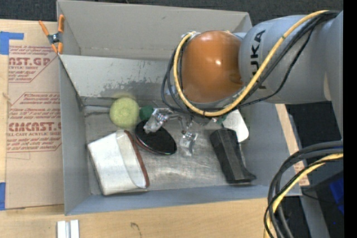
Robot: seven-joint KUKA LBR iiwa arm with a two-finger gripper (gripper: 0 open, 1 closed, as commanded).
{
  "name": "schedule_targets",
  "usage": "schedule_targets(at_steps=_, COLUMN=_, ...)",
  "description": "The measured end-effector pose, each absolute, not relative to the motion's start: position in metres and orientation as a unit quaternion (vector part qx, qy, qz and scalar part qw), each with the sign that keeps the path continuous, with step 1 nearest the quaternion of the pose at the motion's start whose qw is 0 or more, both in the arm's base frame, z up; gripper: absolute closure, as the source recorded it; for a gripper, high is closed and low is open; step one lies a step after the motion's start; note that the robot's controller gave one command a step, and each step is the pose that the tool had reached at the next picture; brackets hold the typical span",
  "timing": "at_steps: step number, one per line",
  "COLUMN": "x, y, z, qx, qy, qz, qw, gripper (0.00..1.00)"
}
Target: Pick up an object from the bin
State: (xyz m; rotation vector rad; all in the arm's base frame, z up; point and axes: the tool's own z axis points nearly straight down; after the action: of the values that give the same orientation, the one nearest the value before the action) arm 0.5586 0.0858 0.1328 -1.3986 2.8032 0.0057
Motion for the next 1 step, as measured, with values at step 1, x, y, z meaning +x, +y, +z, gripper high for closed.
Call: schedule_targets(at_steps=1, x=0.5774, y=0.1124, z=0.0975, qx=-0.443, qy=0.896, qz=0.0, qw=0.014, gripper=0.0)
